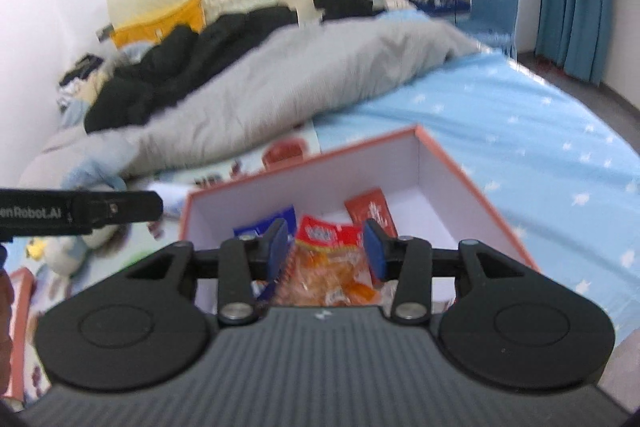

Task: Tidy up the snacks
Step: 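Raise both open tools away from the filled box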

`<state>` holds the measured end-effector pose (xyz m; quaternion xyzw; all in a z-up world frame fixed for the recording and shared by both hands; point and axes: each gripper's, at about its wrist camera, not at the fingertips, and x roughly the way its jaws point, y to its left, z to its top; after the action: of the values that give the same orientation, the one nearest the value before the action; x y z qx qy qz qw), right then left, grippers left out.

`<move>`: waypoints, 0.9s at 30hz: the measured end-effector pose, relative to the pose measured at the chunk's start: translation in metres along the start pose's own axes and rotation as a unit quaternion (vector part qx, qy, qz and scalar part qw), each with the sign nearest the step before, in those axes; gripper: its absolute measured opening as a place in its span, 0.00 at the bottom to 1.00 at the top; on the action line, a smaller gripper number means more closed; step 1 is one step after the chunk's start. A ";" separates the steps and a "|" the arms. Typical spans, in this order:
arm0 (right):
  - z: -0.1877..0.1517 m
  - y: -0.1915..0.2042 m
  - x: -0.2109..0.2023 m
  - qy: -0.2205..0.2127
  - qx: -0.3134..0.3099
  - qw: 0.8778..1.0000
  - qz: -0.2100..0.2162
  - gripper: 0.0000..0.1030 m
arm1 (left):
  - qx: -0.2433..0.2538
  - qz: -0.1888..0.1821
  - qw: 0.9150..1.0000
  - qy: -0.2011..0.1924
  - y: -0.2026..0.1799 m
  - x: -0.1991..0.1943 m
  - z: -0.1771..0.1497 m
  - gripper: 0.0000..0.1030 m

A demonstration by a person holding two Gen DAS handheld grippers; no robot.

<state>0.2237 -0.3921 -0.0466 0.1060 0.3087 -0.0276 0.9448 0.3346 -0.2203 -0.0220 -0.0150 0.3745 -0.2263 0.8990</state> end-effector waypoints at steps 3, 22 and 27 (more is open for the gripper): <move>0.006 0.009 -0.027 -0.028 -0.005 1.000 -0.001 0.43 | 0.008 -0.001 1.000 -0.022 -0.004 -0.032 0.003 0.66; -0.034 0.043 -0.141 -0.096 -0.026 0.995 -0.017 0.43 | 0.023 0.003 0.996 -0.081 -0.015 -0.163 -0.057 0.66; -0.055 0.043 -0.154 -0.104 -0.016 0.994 -0.024 0.43 | 0.022 0.007 0.996 -0.083 -0.013 -0.176 -0.090 0.66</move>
<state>0.0729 -0.3401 0.0088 0.0799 0.2115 -0.0563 0.9725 0.1595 -0.1456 0.0337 -0.0111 0.2936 -0.2264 0.9287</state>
